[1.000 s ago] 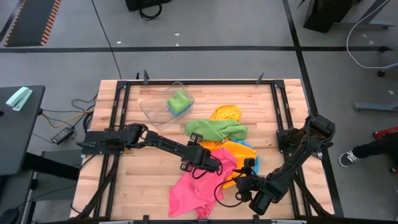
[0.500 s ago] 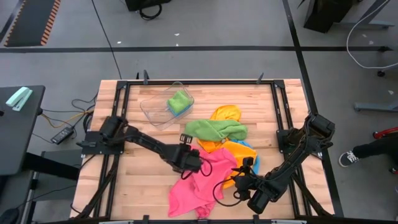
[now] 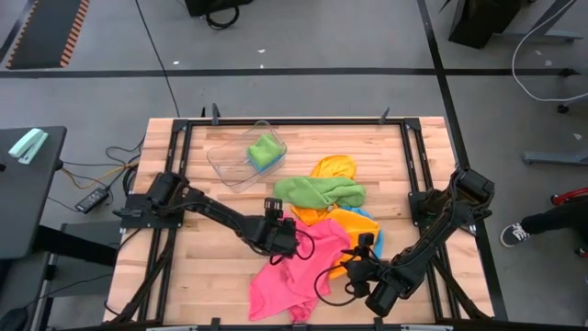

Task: Fold microfiber towels
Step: Fold the left pink microfiber towel

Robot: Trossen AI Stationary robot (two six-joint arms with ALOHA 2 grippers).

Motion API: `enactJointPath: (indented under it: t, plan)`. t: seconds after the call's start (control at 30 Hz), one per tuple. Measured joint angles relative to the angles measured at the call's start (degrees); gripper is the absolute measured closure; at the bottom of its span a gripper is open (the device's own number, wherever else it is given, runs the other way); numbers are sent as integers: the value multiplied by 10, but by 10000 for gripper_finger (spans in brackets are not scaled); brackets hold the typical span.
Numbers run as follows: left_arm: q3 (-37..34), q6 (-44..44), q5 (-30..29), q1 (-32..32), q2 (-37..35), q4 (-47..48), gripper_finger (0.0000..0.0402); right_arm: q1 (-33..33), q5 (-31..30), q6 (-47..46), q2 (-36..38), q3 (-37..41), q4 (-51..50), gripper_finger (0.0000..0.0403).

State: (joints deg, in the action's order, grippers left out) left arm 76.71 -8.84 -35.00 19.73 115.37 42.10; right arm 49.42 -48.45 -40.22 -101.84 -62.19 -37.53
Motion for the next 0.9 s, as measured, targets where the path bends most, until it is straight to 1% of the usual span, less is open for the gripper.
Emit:
enactJointPath:
  t: [0.17, 0.3, 0.43, 0.57, 0.7, 0.73, 0.83, 0.9]
  plan:
    - [-41, 19, -2, -4, 0, -43, 218, -2, 0, 4, 0, 0, 1, 230]
    - [-60, 21, -50, -3, 0, -61, 235, -2, 0, 6, 0, 0, 2, 230]
    - [-60, 41, -54, -1, 0, -84, 258, -2, 0, 6, 0, 0, 3, 230]
    - [-60, 72, -56, -1, 1, -112, 301, -2, 0, 6, 0, 0, 5, 230]
    - [-60, 82, -57, -8, 1, -122, 375, -2, 0, 6, 0, 0, 13, 230]
    - [-60, 85, -57, -10, 1, -120, 388, -2, 0, 6, 0, 0, 15, 230]
    - [-57, 96, -57, -8, -5, -109, 391, -2, 0, 7, 0, 0, 15, 230]
    - [-39, 96, -51, -1, -9, -90, 395, -2, 0, 12, 0, 0, 15, 230]
